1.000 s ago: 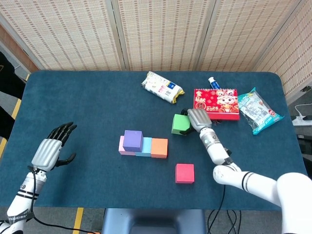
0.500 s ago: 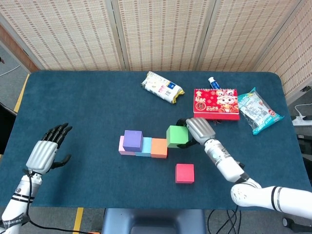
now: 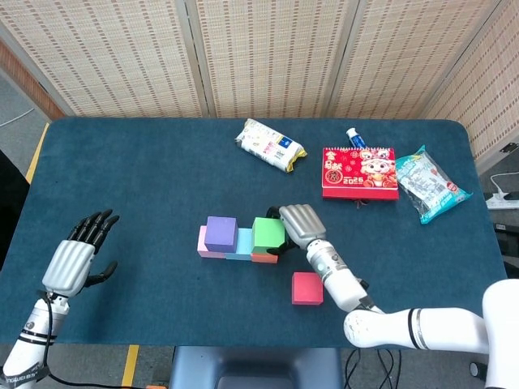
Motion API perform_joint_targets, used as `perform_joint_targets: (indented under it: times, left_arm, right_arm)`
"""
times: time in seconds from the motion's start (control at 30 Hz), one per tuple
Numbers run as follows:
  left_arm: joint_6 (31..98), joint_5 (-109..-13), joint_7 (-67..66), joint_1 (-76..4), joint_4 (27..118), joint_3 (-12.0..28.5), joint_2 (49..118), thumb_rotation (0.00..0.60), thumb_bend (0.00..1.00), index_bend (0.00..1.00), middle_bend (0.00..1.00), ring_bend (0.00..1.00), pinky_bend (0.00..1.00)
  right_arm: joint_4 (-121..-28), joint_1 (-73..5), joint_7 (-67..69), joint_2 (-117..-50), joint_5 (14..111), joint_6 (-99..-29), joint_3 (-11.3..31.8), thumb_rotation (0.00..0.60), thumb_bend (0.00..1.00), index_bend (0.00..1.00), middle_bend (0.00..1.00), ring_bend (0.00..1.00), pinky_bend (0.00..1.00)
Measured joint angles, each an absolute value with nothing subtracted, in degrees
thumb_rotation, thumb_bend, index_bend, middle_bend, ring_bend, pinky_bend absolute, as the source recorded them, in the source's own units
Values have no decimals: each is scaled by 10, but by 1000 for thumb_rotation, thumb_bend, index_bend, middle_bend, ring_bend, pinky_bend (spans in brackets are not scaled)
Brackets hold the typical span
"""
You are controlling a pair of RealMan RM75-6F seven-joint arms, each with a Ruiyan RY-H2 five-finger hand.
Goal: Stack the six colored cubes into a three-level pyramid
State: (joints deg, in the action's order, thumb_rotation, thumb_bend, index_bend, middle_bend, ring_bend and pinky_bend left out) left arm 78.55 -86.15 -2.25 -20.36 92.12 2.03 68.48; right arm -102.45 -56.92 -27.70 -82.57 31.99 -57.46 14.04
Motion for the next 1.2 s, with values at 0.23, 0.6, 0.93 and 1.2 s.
perform_joint_targets:
  times: [0.23, 0.6, 0.93, 1.2]
  left_arm:
    - [789, -869, -4, -198, 909, 21, 687, 600, 322, 13, 26, 0, 117]
    - [789, -879, 17, -193, 895, 22, 690, 600, 323, 13, 24, 0, 117]
    - [787, -883, 29, -191, 888, 24, 691, 600, 322, 13, 23, 0, 117]
    - [783, -885, 37, -190, 883, 24, 693, 600, 322, 13, 23, 0, 117]
  right_arm:
    - [-1024, -595, -316, -853, 265, -608, 153, 600, 325, 582, 574, 480, 588]
    - [-1016, -617, -353, -887, 229, -643, 162, 600, 325, 573, 574, 470, 588]
    - [-999, -628, -371, -907, 211, -650, 168, 600, 325, 564, 574, 460, 585]
    - [-990, -633, -383, -917, 203, -650, 171, 600, 325, 556, 574, 448, 574]
